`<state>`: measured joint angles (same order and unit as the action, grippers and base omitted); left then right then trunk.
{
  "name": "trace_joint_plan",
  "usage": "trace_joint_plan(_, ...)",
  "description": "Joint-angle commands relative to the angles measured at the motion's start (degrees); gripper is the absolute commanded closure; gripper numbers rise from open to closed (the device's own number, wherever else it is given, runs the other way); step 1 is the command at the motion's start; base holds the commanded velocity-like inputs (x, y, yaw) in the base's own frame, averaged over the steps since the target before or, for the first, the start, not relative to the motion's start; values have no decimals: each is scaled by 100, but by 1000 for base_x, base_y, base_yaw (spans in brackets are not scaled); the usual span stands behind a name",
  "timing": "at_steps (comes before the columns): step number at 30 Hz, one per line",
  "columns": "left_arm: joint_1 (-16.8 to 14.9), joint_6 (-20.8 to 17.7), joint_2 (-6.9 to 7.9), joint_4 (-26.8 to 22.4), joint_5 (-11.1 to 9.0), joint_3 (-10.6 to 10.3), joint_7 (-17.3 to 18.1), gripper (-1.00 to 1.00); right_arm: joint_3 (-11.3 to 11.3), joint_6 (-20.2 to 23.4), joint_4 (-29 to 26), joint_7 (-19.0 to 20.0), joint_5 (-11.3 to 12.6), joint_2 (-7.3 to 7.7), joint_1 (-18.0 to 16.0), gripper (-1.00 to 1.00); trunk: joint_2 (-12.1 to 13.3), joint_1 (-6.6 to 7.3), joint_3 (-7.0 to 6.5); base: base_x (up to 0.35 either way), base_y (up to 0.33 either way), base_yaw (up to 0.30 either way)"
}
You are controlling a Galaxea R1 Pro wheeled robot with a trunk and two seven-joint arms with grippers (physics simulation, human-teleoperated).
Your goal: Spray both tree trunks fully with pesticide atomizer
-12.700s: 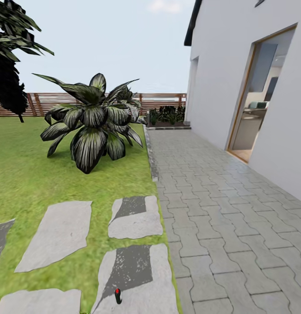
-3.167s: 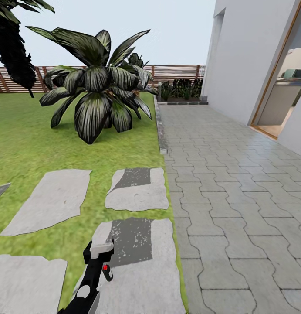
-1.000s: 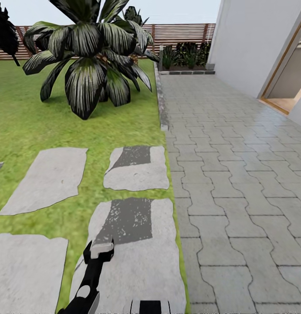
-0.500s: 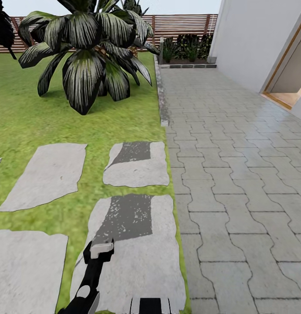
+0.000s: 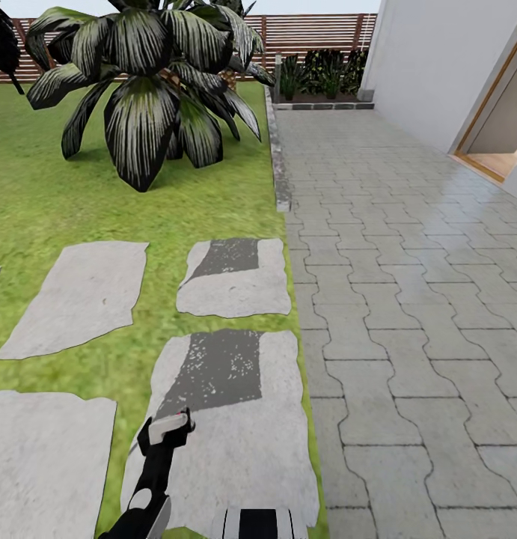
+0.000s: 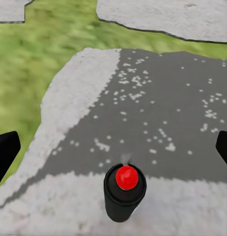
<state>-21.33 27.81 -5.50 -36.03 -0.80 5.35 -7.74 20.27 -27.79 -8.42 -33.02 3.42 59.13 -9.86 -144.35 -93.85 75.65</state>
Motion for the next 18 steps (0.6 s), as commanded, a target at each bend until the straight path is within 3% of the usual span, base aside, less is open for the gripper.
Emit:
trace_joint_plan(1, -2, 26, -4, 0, -22, 11, 1, -100, -23, -25, 7, -2, 36, 2, -7, -100, -2, 1, 4, 0, 0, 0)
trace_joint_plan(12, -2, 89, -13, -64, -63, -4, 15, -100, -23, -25, 7, -2, 36, 2, -7, -100, -4, -4, 48, 0, 0, 0)
trace_joint_plan(18, -2, 537, -12, -411, -34, -22, 24, -100, -23, -25, 6, -2, 43, 2, -7, -100, -4, -4, 48, 0, 0, 0)
